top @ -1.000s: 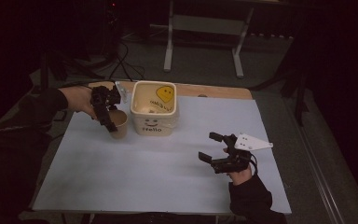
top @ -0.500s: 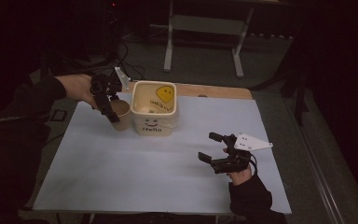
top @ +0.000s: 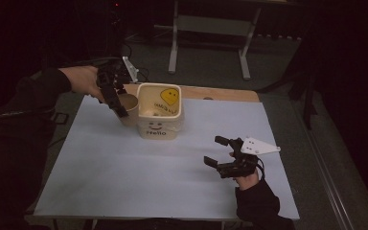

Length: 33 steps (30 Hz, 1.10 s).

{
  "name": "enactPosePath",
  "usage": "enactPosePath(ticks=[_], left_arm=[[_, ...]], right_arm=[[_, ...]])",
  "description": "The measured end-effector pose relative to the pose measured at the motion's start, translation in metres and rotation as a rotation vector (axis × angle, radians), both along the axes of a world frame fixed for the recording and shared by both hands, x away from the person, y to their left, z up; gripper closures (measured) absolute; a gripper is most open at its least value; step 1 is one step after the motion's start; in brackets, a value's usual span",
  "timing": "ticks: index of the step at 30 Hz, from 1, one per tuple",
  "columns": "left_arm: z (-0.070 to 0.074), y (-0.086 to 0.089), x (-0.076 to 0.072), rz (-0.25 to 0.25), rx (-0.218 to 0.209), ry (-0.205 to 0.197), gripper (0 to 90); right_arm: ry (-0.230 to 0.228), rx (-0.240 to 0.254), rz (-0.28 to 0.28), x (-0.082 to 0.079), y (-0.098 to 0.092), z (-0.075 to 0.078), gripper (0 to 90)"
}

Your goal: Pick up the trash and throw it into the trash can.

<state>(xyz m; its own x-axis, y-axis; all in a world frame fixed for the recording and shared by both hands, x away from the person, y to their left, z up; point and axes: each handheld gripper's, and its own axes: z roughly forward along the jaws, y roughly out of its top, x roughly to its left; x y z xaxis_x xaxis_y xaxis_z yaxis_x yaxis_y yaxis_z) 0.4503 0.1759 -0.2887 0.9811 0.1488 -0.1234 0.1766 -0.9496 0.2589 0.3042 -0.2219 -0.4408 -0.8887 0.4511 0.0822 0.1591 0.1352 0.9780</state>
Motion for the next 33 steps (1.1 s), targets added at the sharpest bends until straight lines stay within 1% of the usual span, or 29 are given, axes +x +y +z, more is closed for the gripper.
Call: enactPosePath(ticks=[1, 2, 4, 6, 7, 9, 10, 13, 14, 21, 24, 29, 33], left_arm=[[0.001, -0.001, 0.001, 0.000, -0.001, -0.005, 27.4], [0.002, -0.002, 0.002, 0.004, 0.000, 0.001, 27.4], [0.005, -0.003, 0.003, 0.004, -0.004, -0.012, 27.4], [0.007, -0.005, 0.005, 0.000, -0.010, -0.007, 27.6], [0.008, -0.007, 0.005, -0.002, -0.013, -0.012, 27.8], [0.009, -0.009, 0.006, -0.002, -0.022, -0.004, 27.8], [0.010, -0.011, 0.007, -0.008, -0.023, -0.013, 27.9], [0.010, -0.014, 0.008, -0.009, -0.030, -0.015, 27.9], [0.010, -0.015, 0.009, -0.010, -0.032, -0.009, 27.9], [0.013, -0.020, 0.013, -0.013, -0.035, -0.007, 28.5], [0.017, -0.023, 0.015, -0.018, -0.031, -0.016, 28.6], [0.022, -0.029, 0.017, -0.028, -0.051, -0.020, 29.1], [0.024, -0.034, 0.019, -0.036, -0.047, -0.027, 29.1]], right_arm=[[0.000, 0.001, 0.000, 0.000, 0.000, 0.000, 13.7], [0.000, 0.000, 0.001, 0.000, 0.000, 0.000, 13.8], [0.000, 0.001, 0.001, 0.000, 0.000, 0.000, 13.7], [0.000, 0.001, 0.001, 0.000, 0.000, 0.000, 13.7], [0.001, 0.001, 0.001, 0.000, 0.000, 0.000, 13.8], [0.001, 0.001, 0.002, 0.000, 0.000, 0.000, 13.8], [0.002, 0.001, 0.002, 0.000, 0.000, 0.000, 13.8], [0.002, 0.000, 0.003, 0.001, 0.000, -0.001, 13.8], [0.003, 0.000, 0.004, 0.001, 0.000, -0.001, 13.8], [0.005, -0.002, 0.005, 0.001, 0.000, -0.001, 13.8], [0.005, -0.004, 0.008, 0.001, 0.000, -0.001, 13.8], [0.004, -0.005, 0.008, 0.001, 0.000, -0.001, 13.8], [0.003, -0.005, 0.007, 0.000, 0.000, -0.001, 13.8]])
